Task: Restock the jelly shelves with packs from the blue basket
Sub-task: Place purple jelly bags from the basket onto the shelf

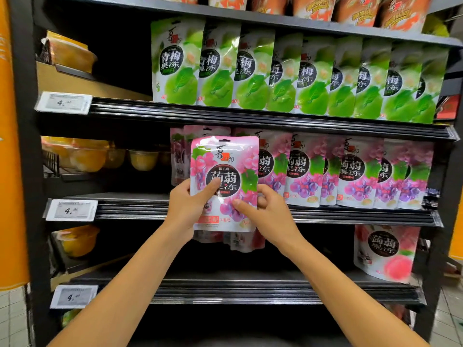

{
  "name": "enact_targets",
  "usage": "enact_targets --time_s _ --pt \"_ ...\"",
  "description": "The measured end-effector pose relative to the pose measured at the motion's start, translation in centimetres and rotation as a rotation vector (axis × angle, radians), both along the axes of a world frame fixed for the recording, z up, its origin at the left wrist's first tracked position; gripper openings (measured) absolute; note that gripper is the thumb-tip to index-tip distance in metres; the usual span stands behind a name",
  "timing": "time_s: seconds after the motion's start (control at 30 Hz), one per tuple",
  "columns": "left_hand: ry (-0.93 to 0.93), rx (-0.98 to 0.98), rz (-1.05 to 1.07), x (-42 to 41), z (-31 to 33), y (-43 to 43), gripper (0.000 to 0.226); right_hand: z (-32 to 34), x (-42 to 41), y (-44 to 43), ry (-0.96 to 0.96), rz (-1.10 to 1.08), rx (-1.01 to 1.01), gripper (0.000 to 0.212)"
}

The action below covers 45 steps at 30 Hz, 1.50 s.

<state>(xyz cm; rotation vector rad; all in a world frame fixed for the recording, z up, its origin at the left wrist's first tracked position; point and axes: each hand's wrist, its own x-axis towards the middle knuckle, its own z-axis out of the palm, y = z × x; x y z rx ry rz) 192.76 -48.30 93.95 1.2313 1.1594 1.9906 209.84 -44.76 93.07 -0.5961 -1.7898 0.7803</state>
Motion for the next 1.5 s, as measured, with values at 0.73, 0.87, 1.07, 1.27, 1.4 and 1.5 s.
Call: enact_targets --time_s 0.73,0.87,1.07,1.27,1.4,1.5 --pt "1.074 0.030 0.582 2.4 -4.6 1.7 0.059 2.0 -2.2 3.6 0.043 -0.398 0.168 0.036" --pt "1.071 0.036 0.596 2.6 -4.7 1.9 0.060 0.3 -1.3 3.3 0.007 -0.555 0.272 0.043" --pt "1.083 0.035 0.594 3.4 -4.7 2.0 0.061 -1.0 -0.6 3.5 -0.133 -0.751 0.326 0.038" --pt "1.048 0.057 0.554 3.6 -4.6 1.9 0.063 -1.4 0.7 3.9 -0.040 -0.876 0.246 0.043" --pt "1.036 0.059 0.537 3.7 -4.6 2.0 0.062 -1.5 1.9 4.5 -0.017 -0.926 0.069 0.037" --pt "1.050 0.042 0.545 3.8 -4.4 2.1 0.063 -1.2 2.7 4.9 -0.088 -0.931 0.037 0.018"
